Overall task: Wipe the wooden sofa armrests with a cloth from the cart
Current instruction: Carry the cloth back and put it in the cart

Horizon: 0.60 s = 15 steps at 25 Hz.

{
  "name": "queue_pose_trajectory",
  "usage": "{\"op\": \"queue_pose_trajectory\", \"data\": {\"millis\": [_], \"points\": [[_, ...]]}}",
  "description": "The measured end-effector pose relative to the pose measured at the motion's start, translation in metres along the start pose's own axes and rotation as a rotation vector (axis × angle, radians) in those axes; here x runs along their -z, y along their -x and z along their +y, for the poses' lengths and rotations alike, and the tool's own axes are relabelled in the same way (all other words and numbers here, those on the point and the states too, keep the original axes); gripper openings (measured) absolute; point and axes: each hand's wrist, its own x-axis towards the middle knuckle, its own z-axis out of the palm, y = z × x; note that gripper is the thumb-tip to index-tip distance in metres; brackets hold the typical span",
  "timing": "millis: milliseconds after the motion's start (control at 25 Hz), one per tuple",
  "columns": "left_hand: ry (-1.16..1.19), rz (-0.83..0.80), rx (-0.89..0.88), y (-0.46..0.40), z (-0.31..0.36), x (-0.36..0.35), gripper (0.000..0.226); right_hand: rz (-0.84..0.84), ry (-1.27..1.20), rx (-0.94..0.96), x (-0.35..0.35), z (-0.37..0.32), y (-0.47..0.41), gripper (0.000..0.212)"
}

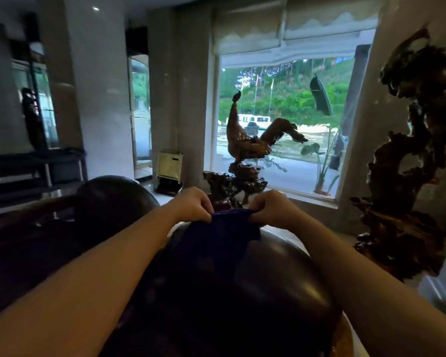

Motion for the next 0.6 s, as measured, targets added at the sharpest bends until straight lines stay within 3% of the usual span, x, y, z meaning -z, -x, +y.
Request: {"op": "queue_pose_trajectory", "data": {"millis": [120, 600], "points": [[-0.005, 0.040, 0.073, 0.045, -0.057, 0.057, 0.015, -0.043, -0.022, 0.097, -0.036, -0.070, -0.028, 0.007], [-0.062, 0.265, 0.433, 0.252, -0.315, 0.251, 0.020, -0.293, -0.170, 0.448, -0.253, -0.382, -0.120, 0.013]]}}
